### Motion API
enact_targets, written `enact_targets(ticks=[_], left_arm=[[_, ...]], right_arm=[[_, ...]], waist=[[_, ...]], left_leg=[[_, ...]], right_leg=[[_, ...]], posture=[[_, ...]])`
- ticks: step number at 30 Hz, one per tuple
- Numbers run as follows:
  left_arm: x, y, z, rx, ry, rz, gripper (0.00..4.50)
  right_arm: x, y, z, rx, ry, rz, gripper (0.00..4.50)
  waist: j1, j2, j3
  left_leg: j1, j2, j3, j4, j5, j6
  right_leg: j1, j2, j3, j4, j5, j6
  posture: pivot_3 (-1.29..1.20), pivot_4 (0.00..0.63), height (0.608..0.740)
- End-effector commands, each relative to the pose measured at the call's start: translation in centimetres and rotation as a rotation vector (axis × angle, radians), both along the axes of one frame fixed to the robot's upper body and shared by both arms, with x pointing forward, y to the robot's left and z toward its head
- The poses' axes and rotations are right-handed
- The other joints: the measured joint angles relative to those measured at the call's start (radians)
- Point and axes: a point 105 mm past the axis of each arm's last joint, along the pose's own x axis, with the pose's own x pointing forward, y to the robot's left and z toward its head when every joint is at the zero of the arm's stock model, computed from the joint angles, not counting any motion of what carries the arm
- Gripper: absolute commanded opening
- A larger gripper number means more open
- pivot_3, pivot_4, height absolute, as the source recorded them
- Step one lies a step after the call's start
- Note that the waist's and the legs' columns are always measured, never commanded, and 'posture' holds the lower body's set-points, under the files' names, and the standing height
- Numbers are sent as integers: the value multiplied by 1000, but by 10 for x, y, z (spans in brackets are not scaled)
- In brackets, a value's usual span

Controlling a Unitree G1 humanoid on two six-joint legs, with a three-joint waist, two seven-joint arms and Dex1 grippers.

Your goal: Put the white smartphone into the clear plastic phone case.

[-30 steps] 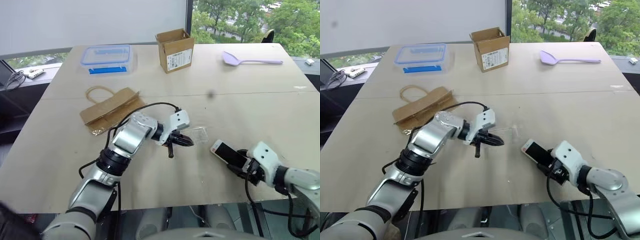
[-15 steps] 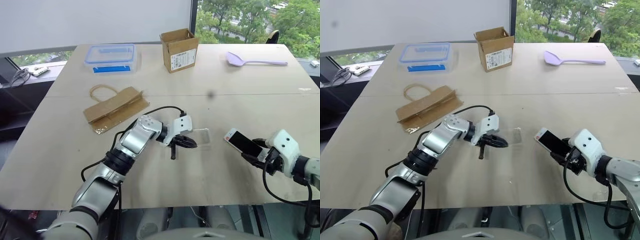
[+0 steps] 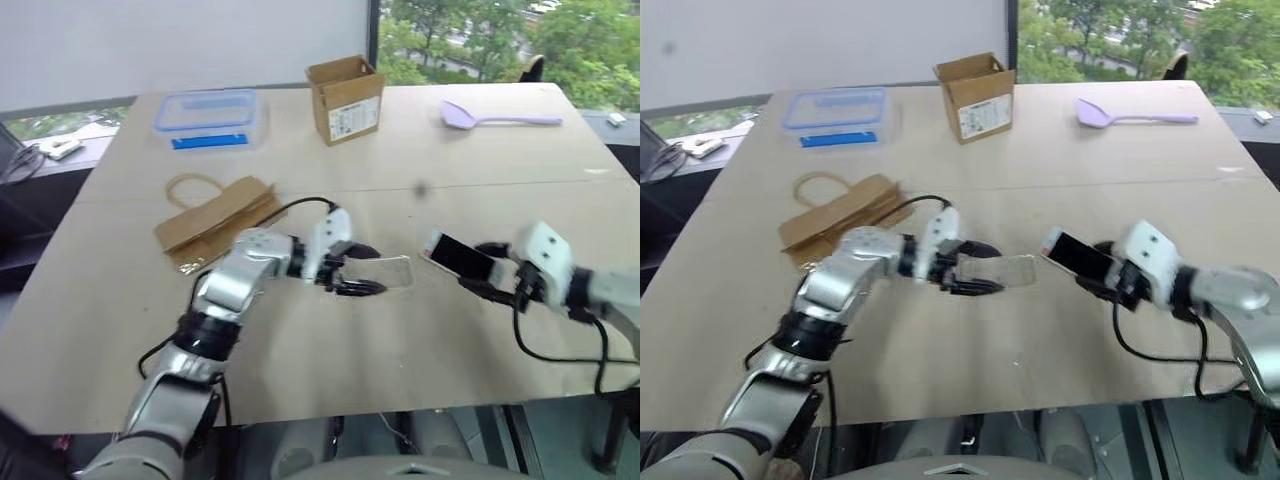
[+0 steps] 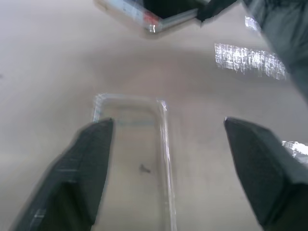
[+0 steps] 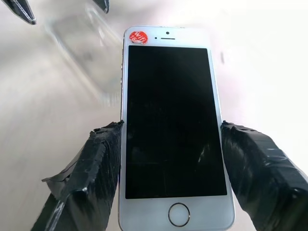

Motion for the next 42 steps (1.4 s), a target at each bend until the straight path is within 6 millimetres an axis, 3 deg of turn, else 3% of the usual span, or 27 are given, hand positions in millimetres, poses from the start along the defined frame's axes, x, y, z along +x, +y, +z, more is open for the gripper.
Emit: enact_targets(ticks=[1,4,8,14,25,30,42], left_arm=[[-6,10,11,-69,-22,83,3562],[-9,16,7,-81,-37,146,3562],[-14,31,-2,-81,-55,266,3562],[-33,48,-13,-72,-42,350,3562],[-40,62,-32,-64,-41,393,3562],[-38,61,-36,-54,-53,384,3562],[-33,57,-42,-62,-57,367,3562]], right_arm=[[10,26,7,-62,-26,160,2945],[19,38,1,-127,-27,231,2945],[26,54,-22,-243,-16,329,2945],[27,56,-41,-324,-4,389,2945],[17,74,-45,-343,-15,483,2945],[12,69,-52,-391,26,499,2945],[21,72,-53,-453,79,503,2945]], waist=[[4,1,1],[16,0,1],[25,0,2],[28,1,2],[28,1,1],[30,1,1],[31,2,1]], left_leg=[[0,0,0,0,0,0],[-1,0,-1,0,0,0],[-2,-2,0,0,0,-1],[-1,-1,0,-2,0,-1],[0,-1,0,-3,-1,-1],[0,-1,0,-3,-1,-1],[0,-1,0,-3,-1,-1]], right_leg=[[0,0,0,0,0,0],[-1,0,-1,0,0,0],[-1,-1,0,-1,0,0],[-2,-1,1,-1,0,0],[-2,-1,1,-1,-1,-2],[-2,-1,1,-1,0,-2],[-2,-1,1,-1,0,-2]], posture=[[0,150,740],[0,150,740],[0,150,740],[0,150,740],[0,150,740],[0,150,740],[0,150,740]])
